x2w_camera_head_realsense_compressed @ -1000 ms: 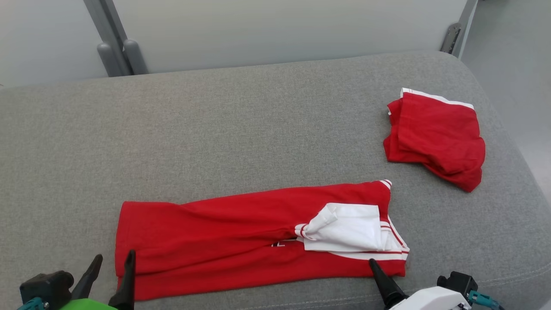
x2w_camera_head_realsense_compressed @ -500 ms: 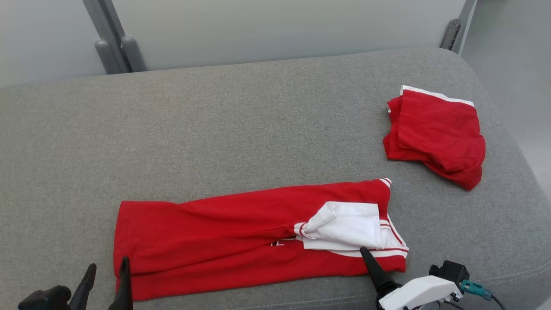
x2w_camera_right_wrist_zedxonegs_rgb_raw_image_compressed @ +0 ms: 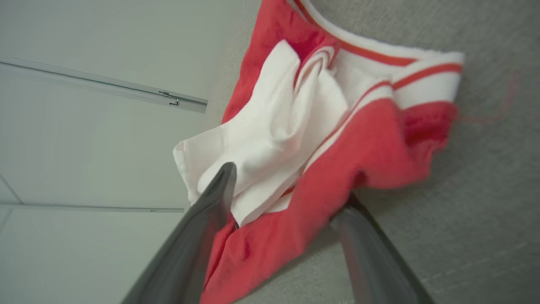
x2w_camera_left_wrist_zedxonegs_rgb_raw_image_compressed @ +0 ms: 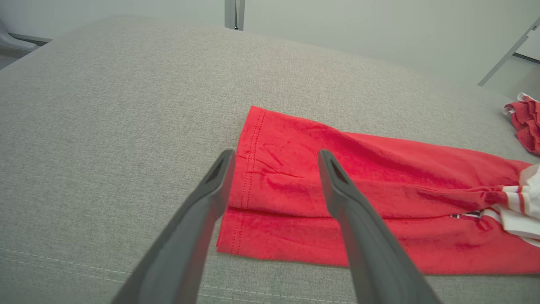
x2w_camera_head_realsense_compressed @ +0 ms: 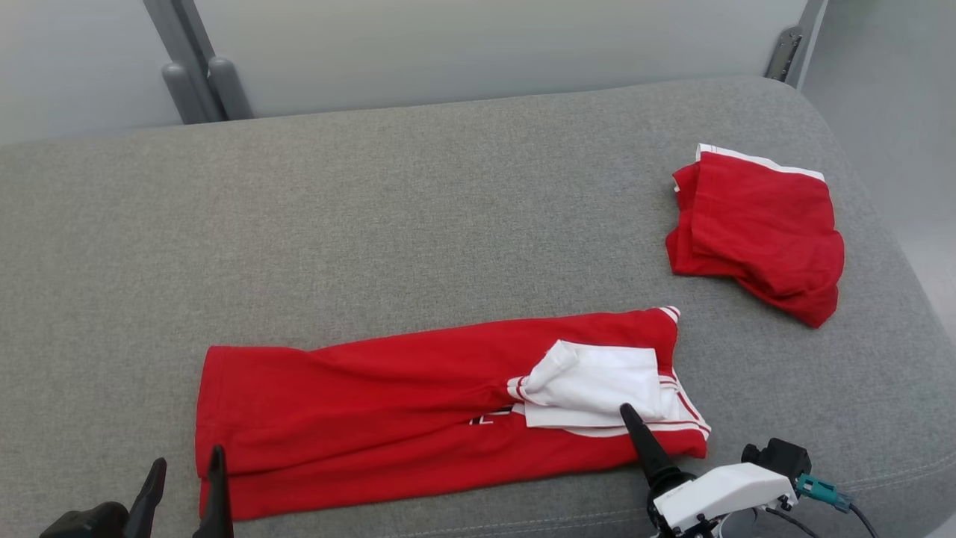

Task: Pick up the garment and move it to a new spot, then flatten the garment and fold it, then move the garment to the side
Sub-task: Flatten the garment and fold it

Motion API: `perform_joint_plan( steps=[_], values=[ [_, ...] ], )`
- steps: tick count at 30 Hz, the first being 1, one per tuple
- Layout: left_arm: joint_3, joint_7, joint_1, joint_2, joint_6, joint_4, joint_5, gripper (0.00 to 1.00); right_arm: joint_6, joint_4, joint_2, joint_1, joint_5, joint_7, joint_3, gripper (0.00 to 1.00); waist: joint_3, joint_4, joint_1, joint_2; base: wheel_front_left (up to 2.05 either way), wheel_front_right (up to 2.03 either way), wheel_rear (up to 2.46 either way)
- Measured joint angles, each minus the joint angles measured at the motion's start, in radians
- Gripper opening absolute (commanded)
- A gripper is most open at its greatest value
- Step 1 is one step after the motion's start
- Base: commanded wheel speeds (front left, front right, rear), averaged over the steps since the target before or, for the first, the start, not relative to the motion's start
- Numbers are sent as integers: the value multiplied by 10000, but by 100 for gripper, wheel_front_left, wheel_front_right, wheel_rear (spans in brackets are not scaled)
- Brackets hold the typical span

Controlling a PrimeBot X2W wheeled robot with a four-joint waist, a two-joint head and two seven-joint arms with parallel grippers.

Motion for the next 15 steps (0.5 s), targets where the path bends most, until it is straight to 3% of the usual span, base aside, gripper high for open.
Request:
perform_joint_plan(
  steps=[15],
  values=[
    [-121,-180,-3,-226,0,207,107,100,0,261,2,-42,1237,-295,-487,100,90,37,0,0,0,0,0]
  ],
)
